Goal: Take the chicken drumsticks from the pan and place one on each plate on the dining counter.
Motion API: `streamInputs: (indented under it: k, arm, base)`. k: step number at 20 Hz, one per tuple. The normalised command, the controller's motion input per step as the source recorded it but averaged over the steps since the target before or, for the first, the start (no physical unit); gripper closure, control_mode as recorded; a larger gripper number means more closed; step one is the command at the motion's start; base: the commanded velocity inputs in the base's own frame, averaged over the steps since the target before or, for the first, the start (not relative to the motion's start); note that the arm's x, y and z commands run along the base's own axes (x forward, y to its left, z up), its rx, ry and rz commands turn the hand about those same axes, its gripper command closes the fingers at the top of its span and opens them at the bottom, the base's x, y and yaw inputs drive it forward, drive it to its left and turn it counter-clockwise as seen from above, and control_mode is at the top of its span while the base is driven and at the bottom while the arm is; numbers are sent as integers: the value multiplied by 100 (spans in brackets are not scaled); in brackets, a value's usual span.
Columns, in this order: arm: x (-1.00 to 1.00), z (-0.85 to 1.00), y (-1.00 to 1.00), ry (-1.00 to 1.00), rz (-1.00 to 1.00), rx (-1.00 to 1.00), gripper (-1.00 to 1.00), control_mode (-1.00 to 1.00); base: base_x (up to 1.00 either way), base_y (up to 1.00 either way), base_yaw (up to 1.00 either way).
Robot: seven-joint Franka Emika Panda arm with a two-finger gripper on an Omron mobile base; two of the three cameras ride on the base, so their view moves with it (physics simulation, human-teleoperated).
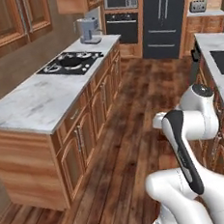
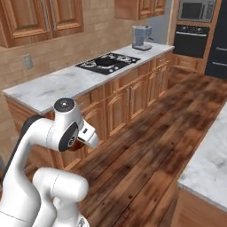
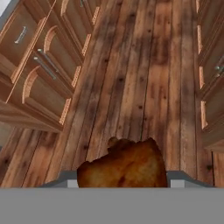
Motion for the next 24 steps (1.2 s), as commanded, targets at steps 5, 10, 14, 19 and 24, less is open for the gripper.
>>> streamInputs:
  k: [5,10,14,19,24]
  arm:
    - [0,0,0,0,0,0,100,100]
    - [0,0,0,0,0,0,100,100]
    - [0,0,0,0,0,0,100,100]
    - [0,0,0,0,0,0,100,100]
    - [0,0,0,0,0,0,100,100]
  base:
    - [-66,24,-44]
    - [0,-60,-19]
    - [13,-100,0]
    - [5,-100,0]
    - [0,-100,9]
